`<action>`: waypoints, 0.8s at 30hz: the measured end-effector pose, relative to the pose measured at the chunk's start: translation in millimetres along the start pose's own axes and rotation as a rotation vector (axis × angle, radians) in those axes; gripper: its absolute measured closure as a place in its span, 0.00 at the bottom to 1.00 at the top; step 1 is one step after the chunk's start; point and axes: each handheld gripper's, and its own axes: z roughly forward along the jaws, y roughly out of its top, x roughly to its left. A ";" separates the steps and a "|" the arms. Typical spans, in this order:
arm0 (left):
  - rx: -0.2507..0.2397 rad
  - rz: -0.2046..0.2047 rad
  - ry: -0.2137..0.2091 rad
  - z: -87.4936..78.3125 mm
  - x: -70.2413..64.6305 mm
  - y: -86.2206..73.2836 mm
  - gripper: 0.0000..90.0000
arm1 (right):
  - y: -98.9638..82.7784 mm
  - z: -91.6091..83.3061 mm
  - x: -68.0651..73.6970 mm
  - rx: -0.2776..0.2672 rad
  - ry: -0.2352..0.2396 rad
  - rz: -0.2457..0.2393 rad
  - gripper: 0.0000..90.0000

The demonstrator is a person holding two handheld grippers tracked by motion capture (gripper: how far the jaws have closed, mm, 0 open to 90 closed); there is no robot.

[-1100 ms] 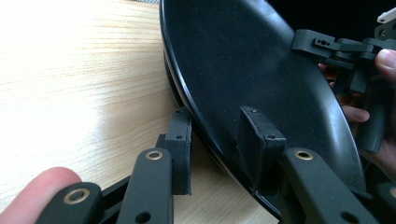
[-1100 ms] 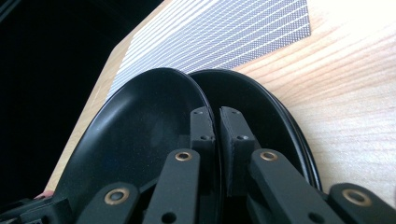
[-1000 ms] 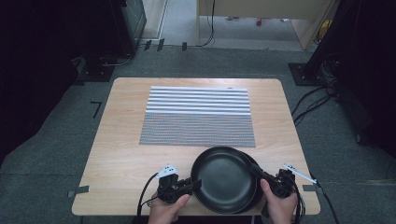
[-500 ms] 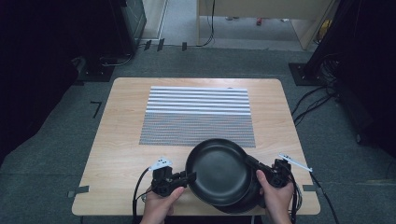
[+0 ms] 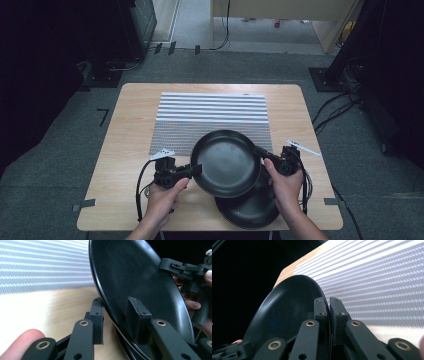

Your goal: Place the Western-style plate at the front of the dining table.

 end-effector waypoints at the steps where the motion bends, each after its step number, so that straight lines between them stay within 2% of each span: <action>1: 0.000 0.000 0.000 0.0 0.0 0.0 0.75 | 0.0 0.0 0.0 0.000 0.000 0.000 0.95; 3: -0.006 -0.005 0.008 1.9 5.4 10.6 0.75 | 9.2 10.7 1.2 -0.001 0.001 0.001 0.95; 5: -0.010 -0.007 0.010 2.9 7.8 14.4 0.75 | 11.5 13.5 1.9 -0.002 -0.001 0.002 0.95; 8: -0.017 -0.033 0.017 8.2 19.9 29.8 0.76 | 24.8 28.2 6.7 -0.001 -0.009 -0.021 0.95; 12: -0.022 -0.044 0.029 12.3 27.1 40.3 0.77 | 32.8 39.0 8.5 0.004 -0.016 -0.024 0.94; 15: -0.018 -0.062 0.041 19.3 36.4 52.2 0.77 | 40.1 52.9 6.2 0.010 -0.024 -0.010 0.94; 20: -0.007 -0.085 0.049 27.8 45.9 60.9 0.77 | 47.3 69.1 2.4 0.014 -0.043 -0.001 0.94; 22: -0.017 -0.105 0.042 33.8 54.1 68.3 0.79 | 50.7 75.6 0.8 0.014 -0.052 0.008 0.94; 24: -0.015 -0.109 0.046 35.8 56.1 70.9 0.79 | 54.4 81.7 -1.1 0.012 -0.055 0.014 0.94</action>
